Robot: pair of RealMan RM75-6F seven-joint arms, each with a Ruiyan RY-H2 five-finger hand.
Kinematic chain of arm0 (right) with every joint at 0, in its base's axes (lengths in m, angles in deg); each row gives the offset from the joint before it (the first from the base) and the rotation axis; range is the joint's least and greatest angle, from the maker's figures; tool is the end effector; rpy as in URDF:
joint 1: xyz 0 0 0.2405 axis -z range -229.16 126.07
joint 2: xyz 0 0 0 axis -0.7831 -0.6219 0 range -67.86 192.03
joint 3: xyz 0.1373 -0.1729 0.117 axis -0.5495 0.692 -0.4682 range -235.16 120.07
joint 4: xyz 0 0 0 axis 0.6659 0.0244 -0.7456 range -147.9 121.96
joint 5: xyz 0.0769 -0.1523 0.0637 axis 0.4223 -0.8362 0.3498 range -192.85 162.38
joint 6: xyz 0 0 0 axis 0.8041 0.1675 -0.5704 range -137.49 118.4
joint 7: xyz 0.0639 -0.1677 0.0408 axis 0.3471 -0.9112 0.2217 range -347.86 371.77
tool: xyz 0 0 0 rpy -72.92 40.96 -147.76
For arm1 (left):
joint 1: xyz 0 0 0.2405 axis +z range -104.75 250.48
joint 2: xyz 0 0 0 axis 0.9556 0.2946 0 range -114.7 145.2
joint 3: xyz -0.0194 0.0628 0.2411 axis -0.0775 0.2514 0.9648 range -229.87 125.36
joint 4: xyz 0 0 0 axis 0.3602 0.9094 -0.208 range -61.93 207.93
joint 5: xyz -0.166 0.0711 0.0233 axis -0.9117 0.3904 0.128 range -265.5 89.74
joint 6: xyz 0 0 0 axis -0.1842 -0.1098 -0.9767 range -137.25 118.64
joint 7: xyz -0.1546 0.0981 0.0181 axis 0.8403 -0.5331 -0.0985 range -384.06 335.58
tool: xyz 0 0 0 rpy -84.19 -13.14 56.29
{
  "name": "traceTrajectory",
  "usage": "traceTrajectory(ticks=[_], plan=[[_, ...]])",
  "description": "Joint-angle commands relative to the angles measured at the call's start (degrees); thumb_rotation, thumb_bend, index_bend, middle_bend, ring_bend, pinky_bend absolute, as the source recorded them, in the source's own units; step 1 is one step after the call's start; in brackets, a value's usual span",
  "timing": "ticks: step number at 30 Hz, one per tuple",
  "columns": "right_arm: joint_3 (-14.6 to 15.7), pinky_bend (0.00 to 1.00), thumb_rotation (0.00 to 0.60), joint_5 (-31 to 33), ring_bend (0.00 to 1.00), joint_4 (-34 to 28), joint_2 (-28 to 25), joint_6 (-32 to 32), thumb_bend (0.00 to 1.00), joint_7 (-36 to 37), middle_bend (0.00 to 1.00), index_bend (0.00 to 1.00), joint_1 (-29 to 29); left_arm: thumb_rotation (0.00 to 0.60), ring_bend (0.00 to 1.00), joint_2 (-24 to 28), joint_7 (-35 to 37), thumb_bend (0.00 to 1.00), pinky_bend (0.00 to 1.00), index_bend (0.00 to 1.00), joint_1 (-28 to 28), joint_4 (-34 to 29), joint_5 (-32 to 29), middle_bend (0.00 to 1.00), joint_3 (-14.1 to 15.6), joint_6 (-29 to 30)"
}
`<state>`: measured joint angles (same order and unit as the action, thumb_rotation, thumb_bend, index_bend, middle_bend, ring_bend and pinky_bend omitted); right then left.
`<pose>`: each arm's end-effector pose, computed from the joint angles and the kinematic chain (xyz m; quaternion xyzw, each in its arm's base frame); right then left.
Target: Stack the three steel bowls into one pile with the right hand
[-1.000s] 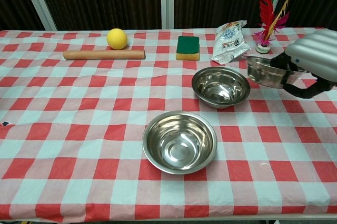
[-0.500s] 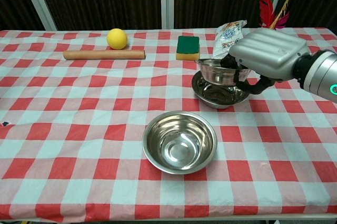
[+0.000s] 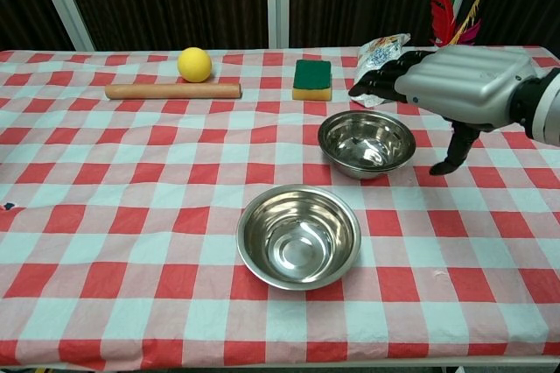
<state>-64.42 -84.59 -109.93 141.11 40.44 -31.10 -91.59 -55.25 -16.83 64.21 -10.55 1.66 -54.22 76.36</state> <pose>-0.1315 -0.3292 0.0095 0.8536 -0.1954 0.2586 0.4078 -0.2882 0.2361 0.1544 -0.6077 -0.3832 -0.4400 0.5388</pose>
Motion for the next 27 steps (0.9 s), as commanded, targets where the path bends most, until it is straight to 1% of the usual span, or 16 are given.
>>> traceTrajectory(ticks=[1, 5, 8, 12, 16, 19, 27], plan=[[1.09, 0.0, 0.6, -0.77, 0.0, -2.6, -1.23, -0.29, 0.0, 0.15, 0.07, 0.0, -0.81, 0.6, 0.18, 0.05, -0.35, 0.06, 0.24, 0.19, 0.1, -0.16, -0.1, 0.23, -0.07, 0.18], [4.55, 0.0, 0.6, -4.96, 0.02, -4.26, -0.73, -1.81, 0.0, 1.36, 0.14, 0.01, -1.21, 0.6, 0.18, -0.32, -1.94, 0.06, 0.24, 0.19, 0.59, 0.39, -1.45, 0.23, -0.52, 0.46], [6.84, 0.01, 0.6, -8.27, 0.08, -5.08, -0.59, -2.27, 0.0, 2.94, 0.21, 0.07, -1.02, 0.6, 0.18, -0.28, -1.8, 0.08, 0.24, 0.19, 0.81, 0.56, -2.31, 0.23, -0.83, 0.38], [9.25, 0.06, 0.6, -13.11, 0.12, -5.95, -1.04, -2.49, 0.0, 5.07, 0.26, 0.14, -1.1, 0.6, 0.18, -0.08, -1.44, 0.09, 0.24, 0.19, 0.89, 0.81, -2.68, 0.23, -1.34, 0.76], [10.07, 0.1, 0.6, -17.48, 0.15, -5.68, -1.03, -2.26, 0.0, 8.5, 0.29, 0.19, -1.64, 0.6, 0.18, -0.15, -1.43, 0.09, 0.24, 0.19, 0.87, 1.09, -2.64, 0.23, -1.31, 0.65], [10.4, 0.12, 0.6, -20.14, 0.17, -4.12, -0.27, -2.03, 0.01, 11.49, 0.32, 0.22, -2.08, 0.6, 0.18, -0.3, -1.56, 0.09, 0.24, 0.19, 0.91, 1.44, -2.61, 0.23, -1.26, 0.62], [10.26, 0.14, 0.6, -21.88, 0.18, 0.44, 2.67, -4.28, 0.03, 15.49, 0.33, 0.25, -3.94, 0.6, 0.18, -0.66, -1.98, 0.09, 0.24, 0.19, 1.05, 2.67, -2.86, 0.23, -1.34, 0.63]])
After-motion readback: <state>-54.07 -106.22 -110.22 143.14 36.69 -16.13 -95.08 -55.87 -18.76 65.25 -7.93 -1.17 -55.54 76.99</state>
